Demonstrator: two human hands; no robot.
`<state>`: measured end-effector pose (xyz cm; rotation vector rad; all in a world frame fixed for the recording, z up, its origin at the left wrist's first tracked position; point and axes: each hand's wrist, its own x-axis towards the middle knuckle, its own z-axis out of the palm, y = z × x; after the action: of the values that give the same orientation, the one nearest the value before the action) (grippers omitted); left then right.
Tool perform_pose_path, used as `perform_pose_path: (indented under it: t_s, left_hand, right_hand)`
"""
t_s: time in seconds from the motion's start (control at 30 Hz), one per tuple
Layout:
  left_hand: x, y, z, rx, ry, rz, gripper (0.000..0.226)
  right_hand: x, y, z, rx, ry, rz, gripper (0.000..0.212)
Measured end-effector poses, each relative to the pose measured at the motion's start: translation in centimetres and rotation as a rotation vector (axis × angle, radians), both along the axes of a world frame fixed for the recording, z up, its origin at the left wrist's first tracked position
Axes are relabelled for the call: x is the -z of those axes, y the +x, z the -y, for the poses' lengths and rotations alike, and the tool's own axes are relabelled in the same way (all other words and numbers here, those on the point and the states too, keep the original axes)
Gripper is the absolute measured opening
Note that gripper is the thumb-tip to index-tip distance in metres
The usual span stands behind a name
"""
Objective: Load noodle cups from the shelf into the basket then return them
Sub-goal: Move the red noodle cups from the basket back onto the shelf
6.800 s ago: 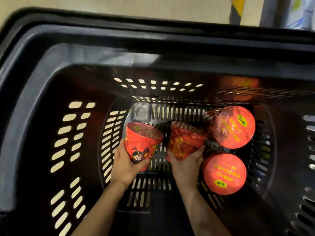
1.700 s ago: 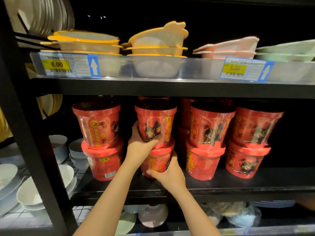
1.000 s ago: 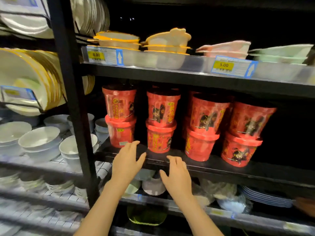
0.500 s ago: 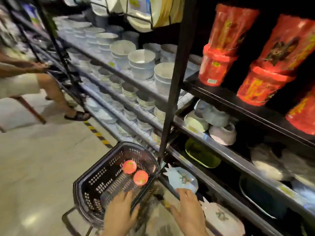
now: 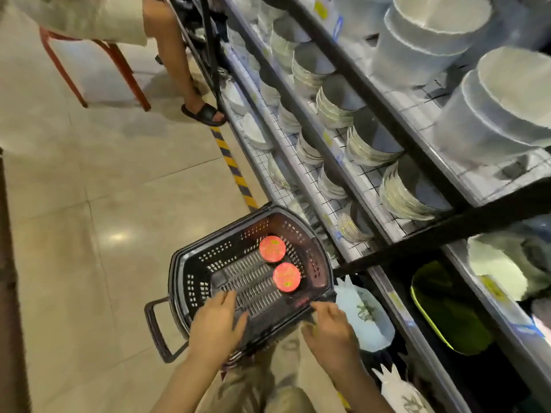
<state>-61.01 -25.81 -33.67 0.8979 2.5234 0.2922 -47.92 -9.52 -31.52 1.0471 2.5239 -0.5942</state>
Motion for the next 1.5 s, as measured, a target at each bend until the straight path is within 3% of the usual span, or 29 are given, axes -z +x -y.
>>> perform_pose_path:
  t_s: [0.2,0.43,0.67,0.8,0.93,1.17,1.37,1.5]
  left_hand:
    - [9.1,-6.3,-5.9,0.064,-0.028,0.003,0.044]
    - [25.4,-9.7,-11.6,-0.063,-0.177,0.240,0.049]
    - [41.1,-11.4,-16.7,-0.122,-0.245,0.281,0.062]
    - [47.3,-12.2,-19.3,-0.049,-0.194,0.210,0.077]
    - [50.4,-11.9,-20.6,0.050,-0.218,0.169,0.093]
    - [53.7,-11.6,-20.2,-0.054,0.068,0.068,0.110]
    - [51.7,-11.3,-18.9,-0.139,0.131,0.093,0.088]
    - [49.6,-10.8,-15.2,-0.248,-0.059,0.142,0.093]
  right_hand:
    - [8.7,-6.8,-5.6,-0.074,-0.150,0.156,0.055]
    - [25.3,-12.3,-10.9,-0.189,-0.136,0.384,0.071]
    - [41.7,-13.5,-12.9,-0.149,-0.142,0.381,0.099]
    - [46.7,-13.4,-12.5,-0.190,-0.137,0.421,0.123]
    - [49.7,-11.7,-12.2,-0.222,-0.150,0.520,0.128]
    - [52.7,-10.7,-11.1,-0.140,-0.068,0.390,0.152]
    - [51.1,-10.8,-12.2,-0.207,-0.109,0.377,0.121]
    - [49.5,-11.9,-12.8,-0.120,-0.255,0.413,0.102]
